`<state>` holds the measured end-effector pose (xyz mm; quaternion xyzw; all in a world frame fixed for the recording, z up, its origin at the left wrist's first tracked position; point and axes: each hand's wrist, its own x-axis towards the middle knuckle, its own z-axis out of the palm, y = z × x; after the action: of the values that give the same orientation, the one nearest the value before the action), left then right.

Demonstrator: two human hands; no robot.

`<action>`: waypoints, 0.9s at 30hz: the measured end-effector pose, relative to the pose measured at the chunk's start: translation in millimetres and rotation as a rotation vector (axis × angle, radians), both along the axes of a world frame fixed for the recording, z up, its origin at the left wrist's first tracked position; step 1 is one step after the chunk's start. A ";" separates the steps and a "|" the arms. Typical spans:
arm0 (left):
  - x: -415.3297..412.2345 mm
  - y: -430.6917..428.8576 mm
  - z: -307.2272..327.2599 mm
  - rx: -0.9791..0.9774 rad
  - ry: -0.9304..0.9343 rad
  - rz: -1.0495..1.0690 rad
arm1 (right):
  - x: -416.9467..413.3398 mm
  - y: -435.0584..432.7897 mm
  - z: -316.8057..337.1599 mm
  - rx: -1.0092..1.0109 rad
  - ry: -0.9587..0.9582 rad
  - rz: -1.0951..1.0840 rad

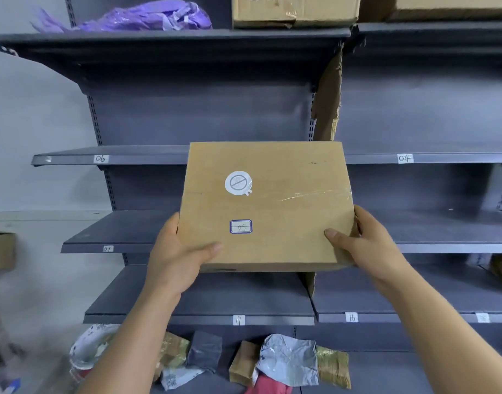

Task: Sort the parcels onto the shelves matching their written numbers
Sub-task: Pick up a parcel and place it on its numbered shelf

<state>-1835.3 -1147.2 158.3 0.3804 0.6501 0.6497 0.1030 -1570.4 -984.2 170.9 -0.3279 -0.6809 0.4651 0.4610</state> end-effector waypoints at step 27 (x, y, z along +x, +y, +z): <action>-66.2 147.3 174.0 0.227 0.124 0.028 | -60.0 120.9 167.7 0.322 0.046 -0.100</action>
<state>-1901.6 -1000.0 332.3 0.4200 0.5826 0.6957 0.0095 -1630.3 -863.3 338.7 -0.2726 -0.7188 0.3336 0.5456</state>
